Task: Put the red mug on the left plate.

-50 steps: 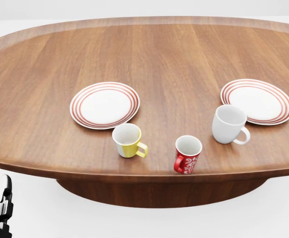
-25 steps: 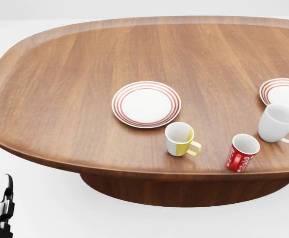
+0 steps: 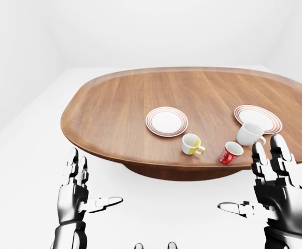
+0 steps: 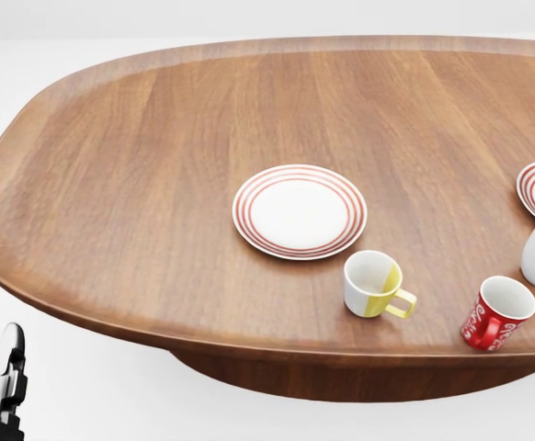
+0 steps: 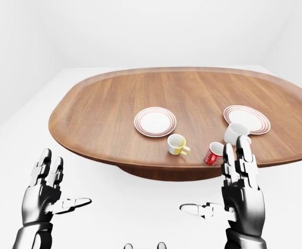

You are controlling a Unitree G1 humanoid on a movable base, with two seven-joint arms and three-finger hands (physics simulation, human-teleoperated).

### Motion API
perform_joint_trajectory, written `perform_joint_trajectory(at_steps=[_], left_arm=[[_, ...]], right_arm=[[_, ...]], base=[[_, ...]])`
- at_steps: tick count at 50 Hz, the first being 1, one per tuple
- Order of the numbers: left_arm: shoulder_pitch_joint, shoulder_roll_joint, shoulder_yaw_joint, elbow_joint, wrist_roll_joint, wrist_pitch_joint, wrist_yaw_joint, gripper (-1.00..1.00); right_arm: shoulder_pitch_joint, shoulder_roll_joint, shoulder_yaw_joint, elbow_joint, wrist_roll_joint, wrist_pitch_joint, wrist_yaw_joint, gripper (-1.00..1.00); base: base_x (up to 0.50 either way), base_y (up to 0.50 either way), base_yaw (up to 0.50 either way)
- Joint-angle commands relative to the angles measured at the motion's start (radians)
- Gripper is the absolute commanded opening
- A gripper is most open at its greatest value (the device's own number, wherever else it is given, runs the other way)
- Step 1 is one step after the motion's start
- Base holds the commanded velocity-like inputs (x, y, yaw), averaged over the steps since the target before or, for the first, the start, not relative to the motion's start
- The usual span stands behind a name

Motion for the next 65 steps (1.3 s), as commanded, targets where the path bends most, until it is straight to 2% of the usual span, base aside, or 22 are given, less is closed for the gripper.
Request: perform_joint_trajectory(at_steps=[1,5,13,30,40,52,65], left_arm=[[-0.008,0.001,-0.001,0.002,-0.002,0.000,-0.001,1.00],[-0.011,0.001,-0.002,0.005,0.001,0.000,0.000,1.00],[-0.012,0.002,-0.005,0.007,0.003,0.000,0.002,1.00],[-0.012,0.004,-0.010,0.008,0.005,0.000,0.004,1.00],[-0.013,0.006,-0.011,0.009,0.005,0.000,0.006,1.00],[-0.012,0.005,-0.010,0.008,0.003,0.000,0.004,1.00],[-0.014,0.007,-0.008,0.012,0.002,0.000,0.002,1.00]], right_arm=[[-0.009,-0.003,0.000,0.001,0.003,0.002,0.001,1.00],[-0.012,-0.005,0.000,0.003,0.005,0.009,0.000,1.00],[-0.012,-0.005,0.005,0.007,-0.013,0.004,-0.011,1.00],[-0.018,-0.010,0.012,0.001,-0.049,0.016,-0.052,1.00],[-0.021,-0.013,0.010,0.000,-0.039,0.022,-0.049,1.00],[-0.017,-0.014,0.007,0.005,-0.014,0.015,-0.031,1.00],[-0.013,-0.010,0.002,0.005,0.030,0.019,0.015,1.00]], base=[[0.50,0.00,0.00],[0.50,0.00,0.00],[0.50,0.00,0.00],[0.50,0.19,0.00],[0.50,0.22,0.00],[0.50,0.21,0.00],[0.50,-0.03,0.00]])
